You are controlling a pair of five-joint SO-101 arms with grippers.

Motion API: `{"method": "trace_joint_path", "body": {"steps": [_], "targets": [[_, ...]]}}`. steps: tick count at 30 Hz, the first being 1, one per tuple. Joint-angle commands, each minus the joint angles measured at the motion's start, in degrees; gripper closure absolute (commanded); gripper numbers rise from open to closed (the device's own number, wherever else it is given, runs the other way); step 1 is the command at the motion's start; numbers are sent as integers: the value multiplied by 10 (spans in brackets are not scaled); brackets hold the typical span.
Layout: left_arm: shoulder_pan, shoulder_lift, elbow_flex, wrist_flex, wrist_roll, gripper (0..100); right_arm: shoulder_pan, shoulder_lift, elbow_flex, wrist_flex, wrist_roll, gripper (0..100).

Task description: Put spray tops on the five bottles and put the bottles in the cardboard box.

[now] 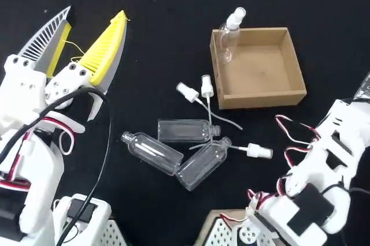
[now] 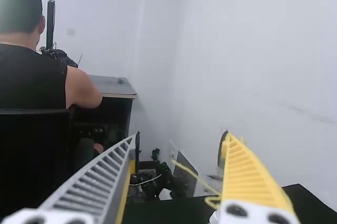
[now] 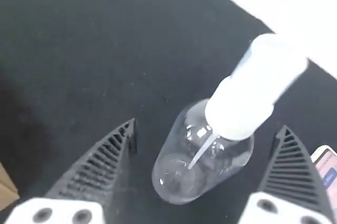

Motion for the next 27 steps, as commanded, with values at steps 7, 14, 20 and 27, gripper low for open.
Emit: {"method": "trace_joint_path", "body": {"steps": [7,14,20,27], "targets": [[-1,1,-5,-13,-3,751,3,19,-45,-21,-4,649],[-1,1,-5,-13,-3,751,5,20,-44,-21,-56,649],[-1,1,-5,-12,-3,751,5,20,-44,-21,-82,649],[-1,1,-5,-12,-3,751,6,20,-58,-33,-78,649]]}}
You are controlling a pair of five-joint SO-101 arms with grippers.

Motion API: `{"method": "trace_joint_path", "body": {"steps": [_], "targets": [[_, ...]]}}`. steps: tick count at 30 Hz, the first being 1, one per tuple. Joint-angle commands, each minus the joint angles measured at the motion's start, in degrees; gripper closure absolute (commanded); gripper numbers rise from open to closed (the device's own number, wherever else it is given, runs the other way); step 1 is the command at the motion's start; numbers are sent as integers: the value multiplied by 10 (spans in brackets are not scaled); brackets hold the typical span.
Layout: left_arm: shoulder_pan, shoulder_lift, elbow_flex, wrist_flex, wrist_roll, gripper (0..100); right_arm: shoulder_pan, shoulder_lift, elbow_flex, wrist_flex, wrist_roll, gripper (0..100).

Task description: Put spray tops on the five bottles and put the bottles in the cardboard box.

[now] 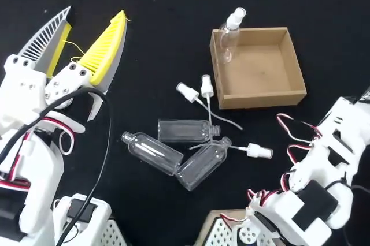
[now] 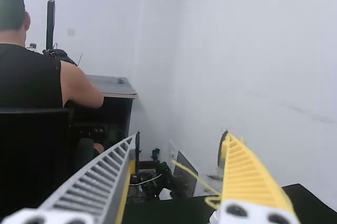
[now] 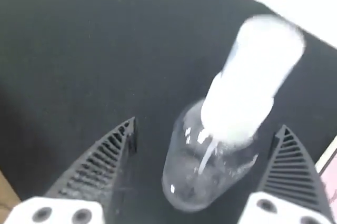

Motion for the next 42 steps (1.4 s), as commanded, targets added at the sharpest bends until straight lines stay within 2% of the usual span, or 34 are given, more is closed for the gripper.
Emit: {"method": "trace_joint_path", "body": {"steps": [1,14,21,42], "targets": [[-1,1,-5,-12,-3,751,6,-2,-40,-19,-2,649],[-1,1,-5,-12,-3,751,6,32,-35,-21,-2,649],[-1,1,-5,-13,-3,751,6,70,-38,-66,-2,649],[-1,1,-5,-15,-3,750,5,23,-21,-62,-3,649]]}}
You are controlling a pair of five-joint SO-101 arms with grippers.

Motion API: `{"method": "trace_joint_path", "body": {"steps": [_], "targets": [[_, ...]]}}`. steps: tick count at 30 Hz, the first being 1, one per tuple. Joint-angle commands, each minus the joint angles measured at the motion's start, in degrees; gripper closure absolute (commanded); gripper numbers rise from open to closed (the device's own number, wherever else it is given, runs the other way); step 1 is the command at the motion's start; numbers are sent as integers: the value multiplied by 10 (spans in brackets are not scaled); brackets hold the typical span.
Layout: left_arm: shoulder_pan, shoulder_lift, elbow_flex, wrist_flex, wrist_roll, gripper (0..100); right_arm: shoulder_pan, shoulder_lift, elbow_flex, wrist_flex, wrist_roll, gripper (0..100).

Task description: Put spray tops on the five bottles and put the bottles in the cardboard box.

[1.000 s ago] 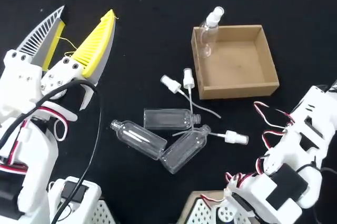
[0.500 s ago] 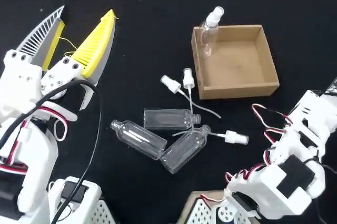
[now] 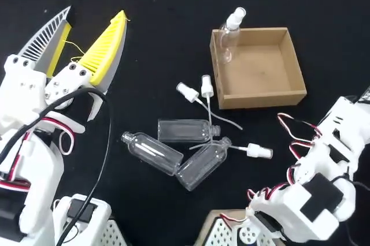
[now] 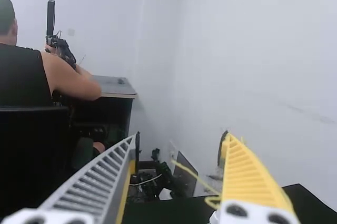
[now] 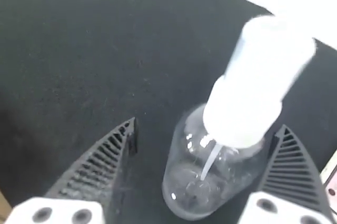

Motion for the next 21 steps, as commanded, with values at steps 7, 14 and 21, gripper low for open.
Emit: {"method": "trace_joint_path", "body": {"steps": [7,14,21], "targets": [[-1,1,-5,-14,-3,750,5,2,-42,-18,-3,649],[-1,1,-5,-14,-3,750,6,18,-52,-18,-3,653],[-1,1,-5,-15,-3,750,6,18,-48,-53,-2,932]]}}
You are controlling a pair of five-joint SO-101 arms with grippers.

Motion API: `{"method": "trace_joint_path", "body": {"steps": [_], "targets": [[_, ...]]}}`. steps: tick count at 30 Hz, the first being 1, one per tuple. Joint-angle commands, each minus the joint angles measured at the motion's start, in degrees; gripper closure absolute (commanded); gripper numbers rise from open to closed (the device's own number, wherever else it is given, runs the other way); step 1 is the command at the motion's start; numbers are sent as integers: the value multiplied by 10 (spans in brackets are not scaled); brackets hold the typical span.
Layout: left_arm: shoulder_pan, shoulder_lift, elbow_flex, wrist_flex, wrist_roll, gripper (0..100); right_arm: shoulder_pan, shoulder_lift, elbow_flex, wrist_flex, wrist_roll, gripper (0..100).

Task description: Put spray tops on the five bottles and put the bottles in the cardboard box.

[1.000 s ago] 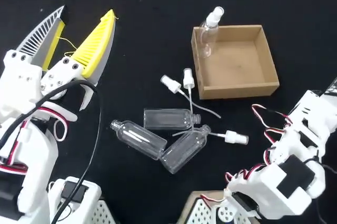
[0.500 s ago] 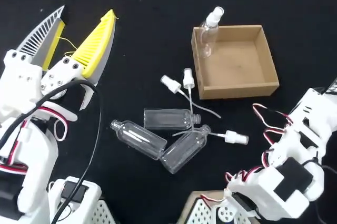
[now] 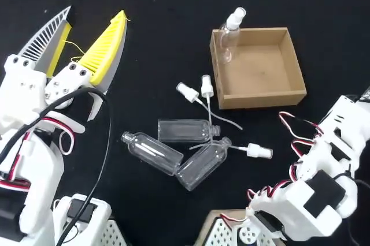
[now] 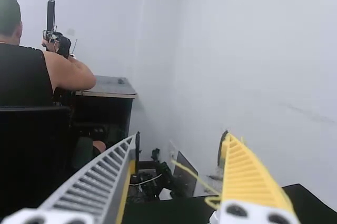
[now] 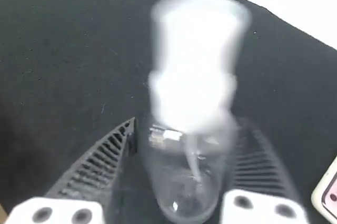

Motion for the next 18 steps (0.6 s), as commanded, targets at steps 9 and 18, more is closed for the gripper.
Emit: {"method": "trace_joint_path", "body": {"steps": [9,18], "targets": [[-1,1,-5,-15,-3,750,7,-7,-22,-59,-7,988],[-1,2,-5,-16,-3,750,-5,-187,80,-38,-9,988]]}}
